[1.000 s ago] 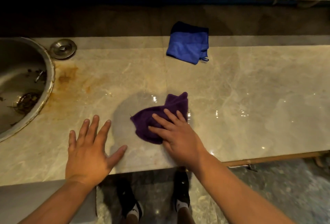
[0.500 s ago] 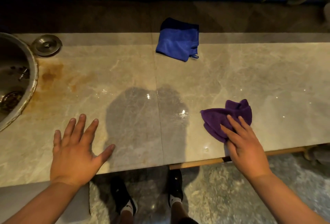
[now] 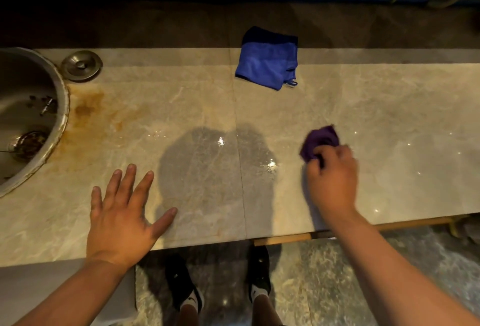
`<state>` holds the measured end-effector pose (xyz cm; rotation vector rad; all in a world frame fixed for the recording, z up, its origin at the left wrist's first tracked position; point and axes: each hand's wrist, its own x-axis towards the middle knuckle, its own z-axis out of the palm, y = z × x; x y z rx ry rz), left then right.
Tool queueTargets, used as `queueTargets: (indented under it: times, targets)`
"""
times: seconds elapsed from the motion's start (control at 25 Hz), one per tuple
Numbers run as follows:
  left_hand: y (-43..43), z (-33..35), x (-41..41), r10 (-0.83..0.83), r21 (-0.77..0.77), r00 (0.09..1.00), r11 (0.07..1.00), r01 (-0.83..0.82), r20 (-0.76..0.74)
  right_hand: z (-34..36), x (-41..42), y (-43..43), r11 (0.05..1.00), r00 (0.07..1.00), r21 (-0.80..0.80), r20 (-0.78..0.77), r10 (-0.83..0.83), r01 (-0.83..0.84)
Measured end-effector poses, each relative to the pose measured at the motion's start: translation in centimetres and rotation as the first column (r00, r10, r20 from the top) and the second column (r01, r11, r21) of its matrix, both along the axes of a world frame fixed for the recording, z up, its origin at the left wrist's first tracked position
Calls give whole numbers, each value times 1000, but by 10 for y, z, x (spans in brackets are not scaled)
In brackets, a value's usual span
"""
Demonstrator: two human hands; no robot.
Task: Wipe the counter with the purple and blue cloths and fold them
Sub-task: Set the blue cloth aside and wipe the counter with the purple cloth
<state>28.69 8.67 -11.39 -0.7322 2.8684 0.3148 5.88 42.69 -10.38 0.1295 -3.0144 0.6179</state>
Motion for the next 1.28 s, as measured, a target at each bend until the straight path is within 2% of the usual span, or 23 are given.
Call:
queueTargets:
  times: [0.2, 0.36, 0.44, 0.56, 0.6, 0.64, 0.72, 0.8, 0.88, 0.92, 0.96, 1.04, 1.12, 1.2, 1.28]
  targets:
    - [0, 0, 0, -1, 0, 1000, 1000, 1, -2, 4, 53, -124, 918, 918, -44, 21, 396, -395]
    - [-1, 0, 1, -3, 9, 1000, 1000, 2, 7, 5, 83, -95, 753, 748, -84, 84, 658, -652]
    - [-1, 0, 1, -5, 18, 1000, 1000, 5, -3, 4, 71, -55, 790, 787, -35, 70, 613, -612]
    - [-2, 1, 2, -10, 33, 1000, 999, 10, -8, 4, 27, -22, 961, 960, -5, 44, 275, -275]
    - [-3, 1, 2, -14, 37, 1000, 999, 14, -11, 3, 16, -31, 981, 980, 2, 34, 194, -194]
    - [-3, 2, 2, -17, 41, 1000, 999, 18, -15, 2, 15, -49, 983, 982, -4, 23, 185, -185]
    - [-3, 2, 3, -16, 41, 1000, 999, 17, -17, 5, 34, -95, 937, 937, -53, 31, 347, -345]
    - [-3, 3, 2, -18, 30, 1000, 999, 18, 0, 7, 71, -113, 801, 798, -76, 75, 598, -594]
    - [-3, 3, 1, -13, 23, 1000, 1000, 13, 7, 12, 86, -97, 682, 674, -93, 104, 731, -725]
    - [-4, 3, 1, -5, 27, 1000, 1000, 5, 8, 14, 76, -89, 676, 669, -88, 101, 737, -732]
    - [-4, 2, 0, 4, 32, 1000, 999, -4, 9, 13, 59, -87, 710, 702, -69, 106, 704, -701]
    - [-5, 2, -1, 8, 36, 1000, 999, -8, 11, 9, 13, -110, 832, 829, 4, 79, 553, -555]
    - [-4, 1, -1, 13, 39, 1000, 999, -13, 11, 4, -21, -164, 891, 891, 24, 43, 451, -453]
    - [-4, 1, -1, 17, 28, 1000, 999, -17, 12, 5, -3, -222, 837, 836, -24, 41, 547, -547]
    - [-4, 0, -1, 4, 14, 1000, 1000, -4, 17, 8, 43, -236, 659, 655, -67, 68, 752, -749]
